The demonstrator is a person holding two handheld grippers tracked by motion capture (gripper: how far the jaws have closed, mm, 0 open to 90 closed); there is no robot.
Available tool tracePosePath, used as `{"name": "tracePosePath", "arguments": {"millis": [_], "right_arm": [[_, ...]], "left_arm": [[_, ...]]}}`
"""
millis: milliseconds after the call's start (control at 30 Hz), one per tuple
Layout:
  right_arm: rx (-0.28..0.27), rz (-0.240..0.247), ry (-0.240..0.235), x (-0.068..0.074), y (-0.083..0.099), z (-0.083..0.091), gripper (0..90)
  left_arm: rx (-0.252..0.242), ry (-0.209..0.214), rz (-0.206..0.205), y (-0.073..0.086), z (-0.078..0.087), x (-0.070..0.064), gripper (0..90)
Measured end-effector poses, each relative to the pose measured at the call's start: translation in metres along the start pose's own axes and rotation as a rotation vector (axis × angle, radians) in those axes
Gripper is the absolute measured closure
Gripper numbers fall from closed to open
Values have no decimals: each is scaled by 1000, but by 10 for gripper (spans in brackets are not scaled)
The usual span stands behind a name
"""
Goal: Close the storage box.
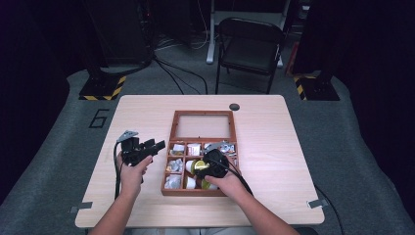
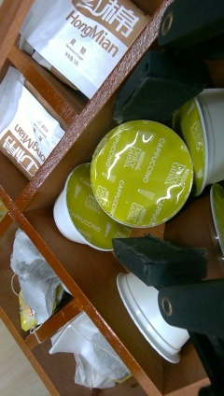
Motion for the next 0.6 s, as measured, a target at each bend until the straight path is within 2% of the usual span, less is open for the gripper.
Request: {"name": "tracePosePath", "arguments": {"millis": [133,167,333,533,600], "right_arm": [[15,10,0,0,-1,-1,343],[10,-3,6,1,-1,-2,357],[14,10,6,-1,-1,-2,369],[-1,1,-1,-1,-1,-1,386],[-15,-6,-8,-2,-1,1,466]], "left_arm": [[-1,-1,5,0,1,1,433],[1,-2,4,0,1,1,433],[-1,-3,0,0,2,2,433],[1,-5,1,0,1,2,433],[1,-5,0,0,1,2,433]]}}
Point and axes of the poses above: each handheld gripper's, and its own axes: z roughly backward along the jaws, y roughly out of its underside, x roughly to its left, the point moved 1 cm from there along -z, roughly forward along the jaws, and after that the axes turned 3 degrees about -x, right-handed, at the moved point
